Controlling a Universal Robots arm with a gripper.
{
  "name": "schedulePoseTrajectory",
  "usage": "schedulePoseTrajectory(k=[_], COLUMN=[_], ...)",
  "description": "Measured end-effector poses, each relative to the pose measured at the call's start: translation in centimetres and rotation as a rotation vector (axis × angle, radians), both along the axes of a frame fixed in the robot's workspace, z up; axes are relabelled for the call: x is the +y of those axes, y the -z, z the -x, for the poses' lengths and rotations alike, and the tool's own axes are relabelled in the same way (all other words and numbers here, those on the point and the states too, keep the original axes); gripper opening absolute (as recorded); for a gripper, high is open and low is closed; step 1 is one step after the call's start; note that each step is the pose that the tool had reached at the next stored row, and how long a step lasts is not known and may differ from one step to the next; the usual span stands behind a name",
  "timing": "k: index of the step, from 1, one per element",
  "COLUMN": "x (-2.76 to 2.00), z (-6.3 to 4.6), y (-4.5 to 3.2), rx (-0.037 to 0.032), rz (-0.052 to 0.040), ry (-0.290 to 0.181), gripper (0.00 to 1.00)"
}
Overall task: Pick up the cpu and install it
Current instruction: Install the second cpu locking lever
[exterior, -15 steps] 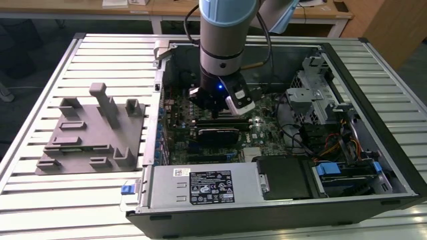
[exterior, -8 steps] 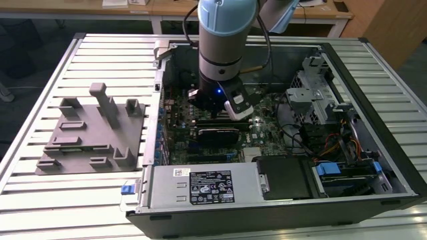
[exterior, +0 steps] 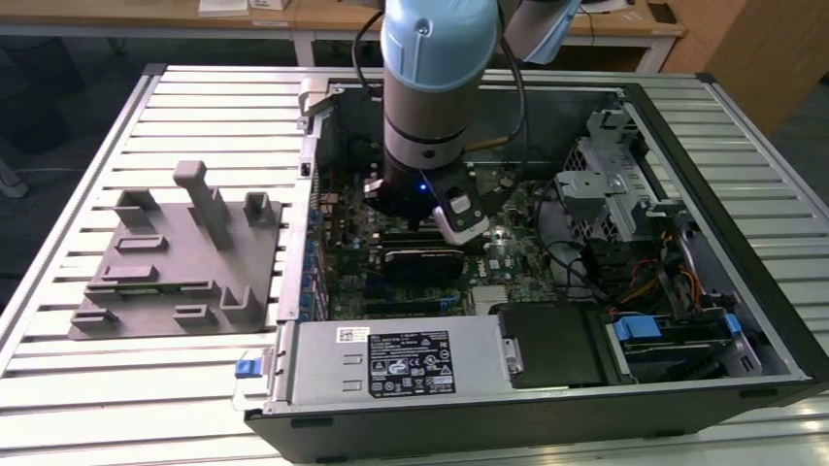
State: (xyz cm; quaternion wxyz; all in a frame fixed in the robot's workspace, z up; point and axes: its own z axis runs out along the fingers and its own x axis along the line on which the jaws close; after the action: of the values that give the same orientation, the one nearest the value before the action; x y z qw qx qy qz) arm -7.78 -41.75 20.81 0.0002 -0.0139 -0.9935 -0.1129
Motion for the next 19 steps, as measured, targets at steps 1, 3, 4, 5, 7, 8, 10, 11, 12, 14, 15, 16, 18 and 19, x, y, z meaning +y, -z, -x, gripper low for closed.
schedulePoseTrajectory(k=[1,3,4,5,7,8,10,11,12,14,15,16,18,19], x=[-0.11,-0.26,-0.30,-0.33,-0.36,-0.36,-0.36,-0.37,-0.37,-0.37,-0.36,-0.36,-0.36,-0.37], z=[0.0,0.1,0.1,0.1,0.1,0.1,0.1,0.1,0.1,0.2,0.2,0.2,0.3,0.3], y=[0.07,0.17,0.22,0.31,0.52,0.62,0.77,0.82,0.88,0.99,1.05,1.11,1.21,1.25], rx=[-0.0001,-0.0001,-0.0001,-0.0001,-0.0001,-0.0002,-0.0002,0.0000,0.0000,0.0000,0.0000,0.0000,-0.0001,0.0001], rz=[-0.0062,-0.0217,-0.0287,-0.0343,-0.0405,-0.0424,-0.0439,-0.0441,-0.0441,-0.0455,-0.0472,-0.0494,-0.0532,-0.0564], ry=[0.000,0.000,0.000,0.000,0.000,0.000,0.000,0.000,0.000,0.000,0.000,0.000,0.000,0.000], gripper=[0.11,0.11,0.11,0.11,0.11,0.11,0.11,0.11,0.11,0.11,0.11,0.11,0.11,0.11])
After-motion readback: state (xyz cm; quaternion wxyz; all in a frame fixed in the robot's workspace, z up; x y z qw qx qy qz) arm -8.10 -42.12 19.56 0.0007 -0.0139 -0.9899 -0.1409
